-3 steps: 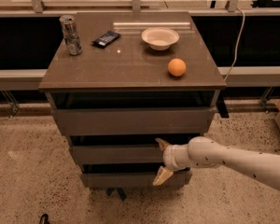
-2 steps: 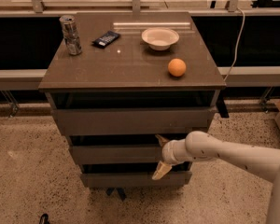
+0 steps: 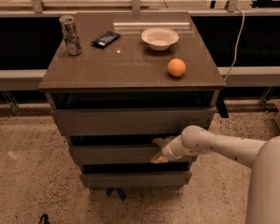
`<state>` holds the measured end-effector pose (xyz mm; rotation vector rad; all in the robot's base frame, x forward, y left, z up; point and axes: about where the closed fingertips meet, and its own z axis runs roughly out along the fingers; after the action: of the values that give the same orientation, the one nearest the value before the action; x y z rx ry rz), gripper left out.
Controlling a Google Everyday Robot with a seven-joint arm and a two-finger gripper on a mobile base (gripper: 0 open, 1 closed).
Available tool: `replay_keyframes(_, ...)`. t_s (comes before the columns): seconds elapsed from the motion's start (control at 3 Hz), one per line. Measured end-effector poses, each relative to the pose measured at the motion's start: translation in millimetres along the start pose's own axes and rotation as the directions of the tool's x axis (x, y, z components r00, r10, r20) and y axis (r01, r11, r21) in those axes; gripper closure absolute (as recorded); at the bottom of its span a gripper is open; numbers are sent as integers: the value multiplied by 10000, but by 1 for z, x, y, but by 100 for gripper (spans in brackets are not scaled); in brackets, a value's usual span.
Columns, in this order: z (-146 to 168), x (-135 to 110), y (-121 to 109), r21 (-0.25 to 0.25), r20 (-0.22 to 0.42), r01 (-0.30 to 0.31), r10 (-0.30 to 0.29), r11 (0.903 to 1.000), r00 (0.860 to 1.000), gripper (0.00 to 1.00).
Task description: Open middle drawer
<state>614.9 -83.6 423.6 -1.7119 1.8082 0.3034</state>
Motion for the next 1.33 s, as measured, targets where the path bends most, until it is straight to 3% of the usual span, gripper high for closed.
replay_keyframes(0.33, 4, 1, 13, -254, -72, 14, -16, 9997, 10000, 51)
replay_keyframes(0.67, 3, -1, 17, -329, -38, 18, -19, 9995, 10000, 42)
replay_keyframes(1.33, 2, -2, 17, -332, -37, 18, -19, 9994, 10000, 4)
